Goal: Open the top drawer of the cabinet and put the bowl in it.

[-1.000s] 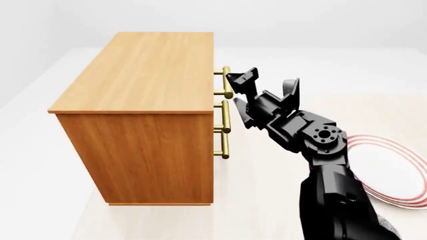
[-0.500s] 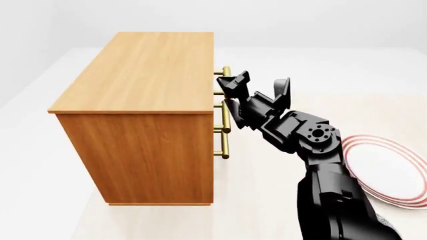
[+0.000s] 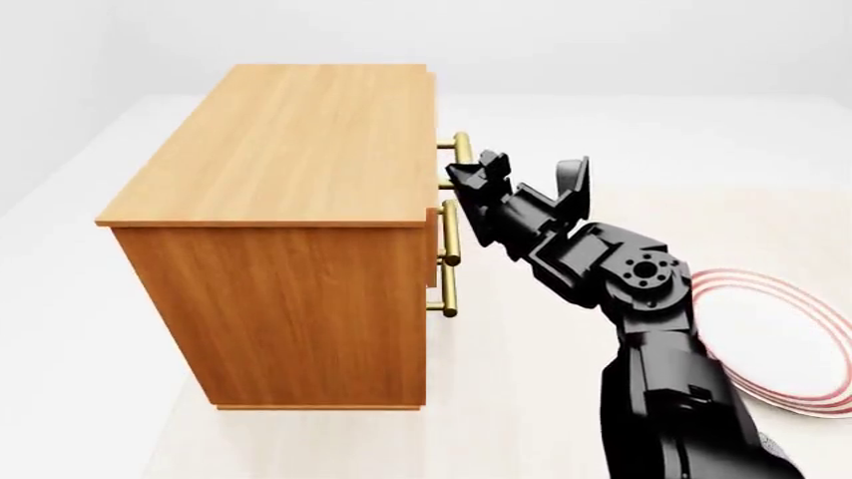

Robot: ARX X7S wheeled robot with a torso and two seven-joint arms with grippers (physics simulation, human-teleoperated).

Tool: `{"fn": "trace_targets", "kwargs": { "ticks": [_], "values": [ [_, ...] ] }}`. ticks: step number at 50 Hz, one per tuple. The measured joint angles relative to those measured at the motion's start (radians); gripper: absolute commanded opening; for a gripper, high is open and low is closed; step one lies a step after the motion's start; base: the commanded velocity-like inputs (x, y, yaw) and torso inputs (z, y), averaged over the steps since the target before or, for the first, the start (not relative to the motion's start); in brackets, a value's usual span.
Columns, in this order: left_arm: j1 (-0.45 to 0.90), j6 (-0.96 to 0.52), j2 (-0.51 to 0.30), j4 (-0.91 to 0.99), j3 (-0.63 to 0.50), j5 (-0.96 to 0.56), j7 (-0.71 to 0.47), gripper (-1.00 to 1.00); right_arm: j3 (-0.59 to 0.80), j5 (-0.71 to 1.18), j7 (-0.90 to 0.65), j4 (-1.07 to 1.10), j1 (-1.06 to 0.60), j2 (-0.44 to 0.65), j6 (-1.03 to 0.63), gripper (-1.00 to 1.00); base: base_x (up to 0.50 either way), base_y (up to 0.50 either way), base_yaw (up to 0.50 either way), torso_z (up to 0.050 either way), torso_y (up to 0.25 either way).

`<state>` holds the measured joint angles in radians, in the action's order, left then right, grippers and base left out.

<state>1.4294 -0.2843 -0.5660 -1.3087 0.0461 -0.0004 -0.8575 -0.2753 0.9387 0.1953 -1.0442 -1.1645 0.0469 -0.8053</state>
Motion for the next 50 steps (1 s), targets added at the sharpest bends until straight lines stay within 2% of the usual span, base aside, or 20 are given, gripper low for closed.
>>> {"fn": "trace_targets", "kwargs": {
  "ticks": [27, 50],
  "values": [
    [-0.008, 0.009, -0.001, 0.000, 0.005, -0.001, 0.006, 1.00, -0.071, 0.050, -0.148, 0.181, 0.068, 0.062, -0.087, -1.00, 0.00, 0.00, 0.00, 0.000, 0.002],
    [-0.012, 0.016, -0.001, 0.000, 0.011, 0.000, 0.008, 1.00, -0.103, 0.068, -0.220, 0.245, 0.085, 0.103, -0.125, -1.00, 0.00, 0.00, 0.00, 0.000, 0.003]
  ]
}}
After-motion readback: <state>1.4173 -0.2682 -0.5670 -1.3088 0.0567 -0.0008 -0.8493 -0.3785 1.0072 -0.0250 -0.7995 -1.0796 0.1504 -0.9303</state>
